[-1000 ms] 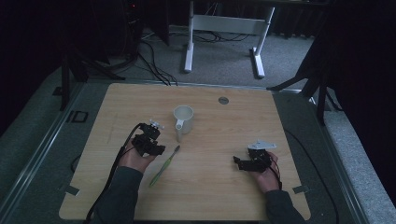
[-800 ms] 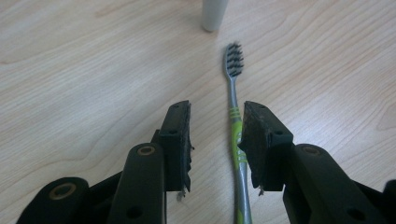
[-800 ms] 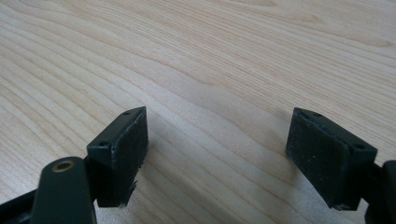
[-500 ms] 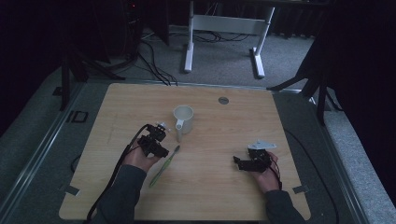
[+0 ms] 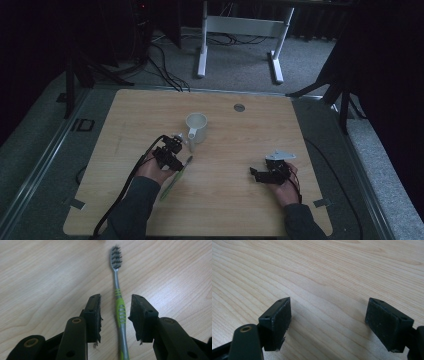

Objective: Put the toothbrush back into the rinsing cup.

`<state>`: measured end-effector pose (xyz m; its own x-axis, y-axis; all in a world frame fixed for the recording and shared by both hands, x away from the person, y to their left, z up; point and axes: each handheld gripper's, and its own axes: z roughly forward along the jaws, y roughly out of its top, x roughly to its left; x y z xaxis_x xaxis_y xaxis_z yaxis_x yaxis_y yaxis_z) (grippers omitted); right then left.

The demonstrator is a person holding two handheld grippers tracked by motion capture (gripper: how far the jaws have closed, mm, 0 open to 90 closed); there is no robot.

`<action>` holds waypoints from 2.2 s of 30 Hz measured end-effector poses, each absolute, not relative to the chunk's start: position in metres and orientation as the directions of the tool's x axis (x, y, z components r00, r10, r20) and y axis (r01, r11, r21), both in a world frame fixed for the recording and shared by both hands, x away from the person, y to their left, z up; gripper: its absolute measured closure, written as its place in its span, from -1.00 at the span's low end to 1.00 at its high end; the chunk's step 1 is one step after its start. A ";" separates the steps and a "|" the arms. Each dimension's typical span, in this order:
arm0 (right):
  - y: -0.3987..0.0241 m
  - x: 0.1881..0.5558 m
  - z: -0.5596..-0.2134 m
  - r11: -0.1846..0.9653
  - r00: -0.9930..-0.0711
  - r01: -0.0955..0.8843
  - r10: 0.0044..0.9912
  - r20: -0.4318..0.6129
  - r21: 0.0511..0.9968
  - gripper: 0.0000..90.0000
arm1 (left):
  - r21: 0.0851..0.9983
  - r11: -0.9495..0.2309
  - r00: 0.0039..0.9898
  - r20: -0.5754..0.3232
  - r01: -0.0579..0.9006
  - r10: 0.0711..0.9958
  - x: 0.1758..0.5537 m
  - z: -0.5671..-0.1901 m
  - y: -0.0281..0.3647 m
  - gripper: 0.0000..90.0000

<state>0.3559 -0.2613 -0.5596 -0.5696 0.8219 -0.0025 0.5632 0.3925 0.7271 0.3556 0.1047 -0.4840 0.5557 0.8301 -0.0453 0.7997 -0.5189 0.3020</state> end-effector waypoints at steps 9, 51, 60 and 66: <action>-0.261 0.356 -0.560 0.393 -0.570 0.563 0.821 -0.003 0.727 -0.54 | 0.251 -0.537 0.568 -0.066 0.806 0.821 0.362 -0.494 0.101 0.36; -0.261 0.356 -0.560 0.393 -0.570 0.563 0.821 -0.003 0.727 -0.54 | 0.112 -0.585 0.592 -0.036 0.803 0.805 0.368 -0.517 0.089 0.62; -0.261 0.356 -0.560 0.393 -0.570 0.563 0.821 -0.003 0.727 -0.54 | 0.108 -0.592 0.597 -0.017 0.799 0.802 0.368 -0.517 0.087 0.70; -0.261 0.356 -0.560 0.394 -0.571 0.562 0.821 -0.004 0.727 -0.54 | 0.108 -0.599 0.603 -0.008 0.793 0.797 0.367 -0.517 0.086 0.74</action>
